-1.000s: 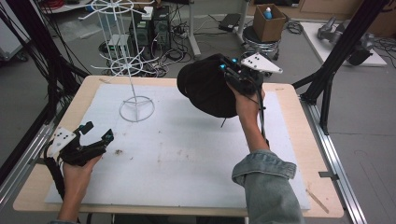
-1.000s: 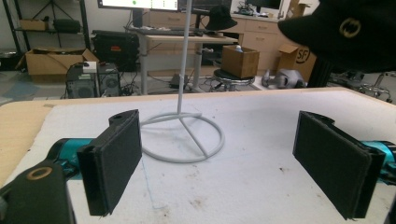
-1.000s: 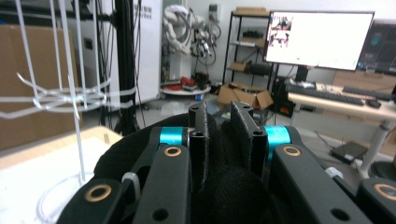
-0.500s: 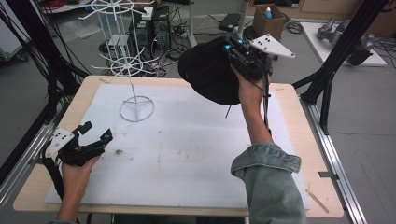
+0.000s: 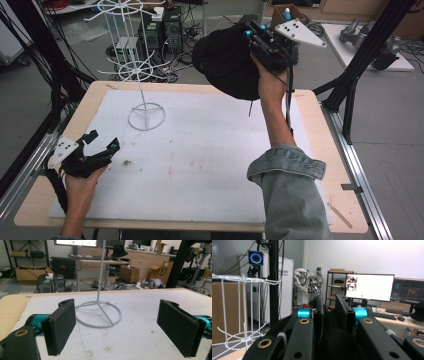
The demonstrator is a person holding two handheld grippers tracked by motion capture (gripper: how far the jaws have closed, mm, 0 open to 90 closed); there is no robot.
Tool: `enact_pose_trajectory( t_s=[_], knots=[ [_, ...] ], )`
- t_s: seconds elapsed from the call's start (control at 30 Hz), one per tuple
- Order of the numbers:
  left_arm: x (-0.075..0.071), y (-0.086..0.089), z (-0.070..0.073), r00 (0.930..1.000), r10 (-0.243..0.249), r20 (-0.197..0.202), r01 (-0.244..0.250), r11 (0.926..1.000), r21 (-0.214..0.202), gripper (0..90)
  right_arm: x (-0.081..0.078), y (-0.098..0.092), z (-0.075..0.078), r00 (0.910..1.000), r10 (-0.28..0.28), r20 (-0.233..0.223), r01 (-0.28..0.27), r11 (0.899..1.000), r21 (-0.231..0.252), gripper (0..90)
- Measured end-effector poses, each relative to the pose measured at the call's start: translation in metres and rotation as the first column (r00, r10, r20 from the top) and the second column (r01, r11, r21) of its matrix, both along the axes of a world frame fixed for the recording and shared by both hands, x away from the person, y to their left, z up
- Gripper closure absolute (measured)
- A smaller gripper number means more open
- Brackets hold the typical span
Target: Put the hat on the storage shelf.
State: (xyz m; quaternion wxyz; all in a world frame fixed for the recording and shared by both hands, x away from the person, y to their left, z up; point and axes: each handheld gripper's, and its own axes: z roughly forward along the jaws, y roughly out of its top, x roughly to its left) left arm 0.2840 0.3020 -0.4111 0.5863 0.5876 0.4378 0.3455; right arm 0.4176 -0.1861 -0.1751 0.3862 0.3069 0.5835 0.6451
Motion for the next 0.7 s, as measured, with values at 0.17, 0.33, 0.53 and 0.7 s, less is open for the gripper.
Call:
enact_pose_trajectory(
  t_s=[0.17,0.33,0.53,0.7],
  knots=[
    [-0.001,-0.001,0.001,1.0000,-0.001,0.005,0.001,1.0000,0.001,15.9,-0.004,0.003,0.015,0.9997,0.000,0.025,-0.001,1.000,0.010,77.6],
    [-0.002,0.001,0.002,1.0000,0.003,0.010,-0.003,1.0000,-0.008,15.9,-0.008,0.005,0.029,0.9989,0.002,0.047,-0.003,1.000,0.018,77.6],
    [-0.002,0.002,0.002,1.0000,0.005,0.008,-0.005,1.0000,-0.006,16.0,-0.014,0.008,0.046,0.9974,0.006,0.072,-0.008,1.000,0.028,77.6],
    [-0.002,0.000,0.001,1.0000,0.004,0.007,-0.004,0.9999,0.012,16.1,-0.017,0.010,0.059,0.9954,0.015,0.095,-0.020,0.998,0.051,77.6]
  ],
)
